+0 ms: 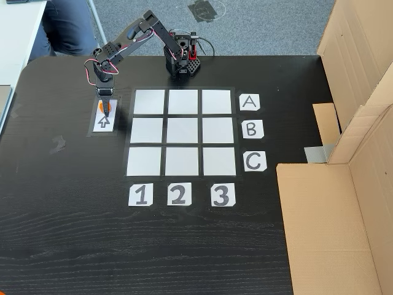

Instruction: Pick up the round, orange token and place it in the grid on square A1.

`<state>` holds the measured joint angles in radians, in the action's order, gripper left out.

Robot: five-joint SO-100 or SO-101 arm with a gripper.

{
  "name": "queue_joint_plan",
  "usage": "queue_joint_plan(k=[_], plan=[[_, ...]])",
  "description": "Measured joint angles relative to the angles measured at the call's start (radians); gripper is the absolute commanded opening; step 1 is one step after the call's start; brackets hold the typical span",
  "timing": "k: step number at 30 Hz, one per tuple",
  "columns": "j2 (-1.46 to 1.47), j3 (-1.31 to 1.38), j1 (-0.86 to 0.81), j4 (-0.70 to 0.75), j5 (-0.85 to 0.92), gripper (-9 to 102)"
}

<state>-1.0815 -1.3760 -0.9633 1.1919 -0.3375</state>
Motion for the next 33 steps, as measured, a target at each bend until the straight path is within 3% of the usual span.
queue_joint_plan(k=[33], plan=[[0.032,0.034,0.000,-0.020,0.000,8]])
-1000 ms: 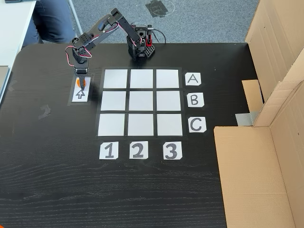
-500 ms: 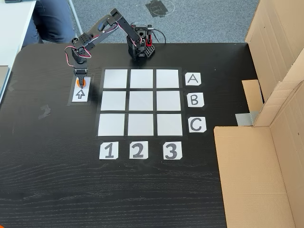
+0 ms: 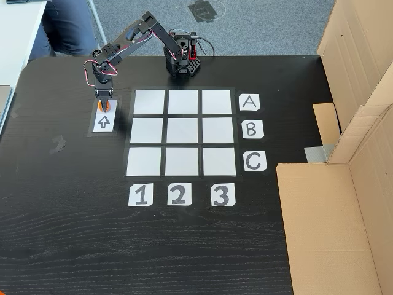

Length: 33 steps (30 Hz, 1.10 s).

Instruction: Pick up the round, orange token and place it in the grid on square A1.

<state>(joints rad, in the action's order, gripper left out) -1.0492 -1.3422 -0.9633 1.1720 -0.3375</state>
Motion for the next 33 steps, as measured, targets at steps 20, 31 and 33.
queue_joint_plan(k=[20,31,33], plan=[[-0.422,-0.043,-0.084,0.207,0.015,5],[-0.956,-0.456,-0.084,0.261,0.110,4],[-1.019,-0.535,-0.074,0.261,0.123,4]])
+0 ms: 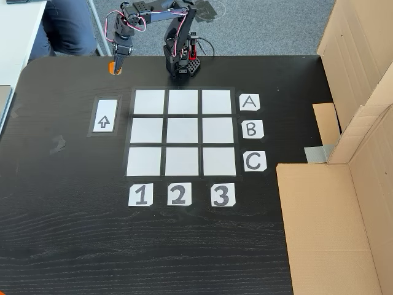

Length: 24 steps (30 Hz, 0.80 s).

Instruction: Pick up the round, orange token and place it in the grid on square A1.

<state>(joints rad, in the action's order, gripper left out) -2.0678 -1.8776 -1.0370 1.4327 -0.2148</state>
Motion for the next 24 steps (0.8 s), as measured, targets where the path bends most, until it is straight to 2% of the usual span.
queue_joint_plan(k=[12,17,24], plan=[[-0.316,-0.471,0.156,0.000,0.023,4],[-0.287,-0.537,0.221,-0.025,0.023,4],[-0.129,-0.546,0.256,-0.137,0.023,4]])
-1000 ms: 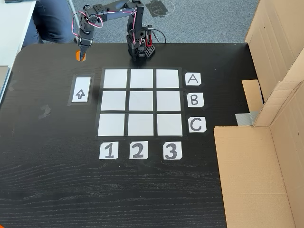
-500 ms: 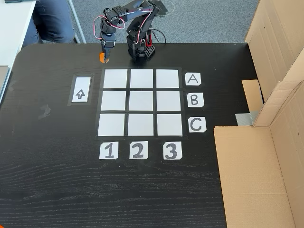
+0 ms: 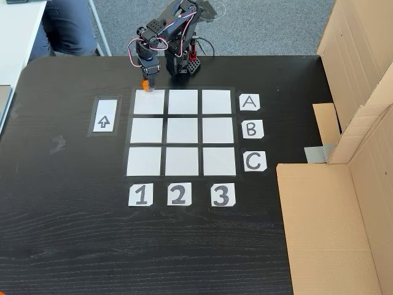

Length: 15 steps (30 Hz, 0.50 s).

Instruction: Pick up the round, orange token and place it in the grid on square A1.

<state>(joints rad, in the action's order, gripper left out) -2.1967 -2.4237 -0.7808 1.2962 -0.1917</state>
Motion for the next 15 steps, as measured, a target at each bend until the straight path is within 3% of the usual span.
queue_joint_plan(k=[15], plan=[[0.221,0.000,0.060,-0.181,0.000,4]])
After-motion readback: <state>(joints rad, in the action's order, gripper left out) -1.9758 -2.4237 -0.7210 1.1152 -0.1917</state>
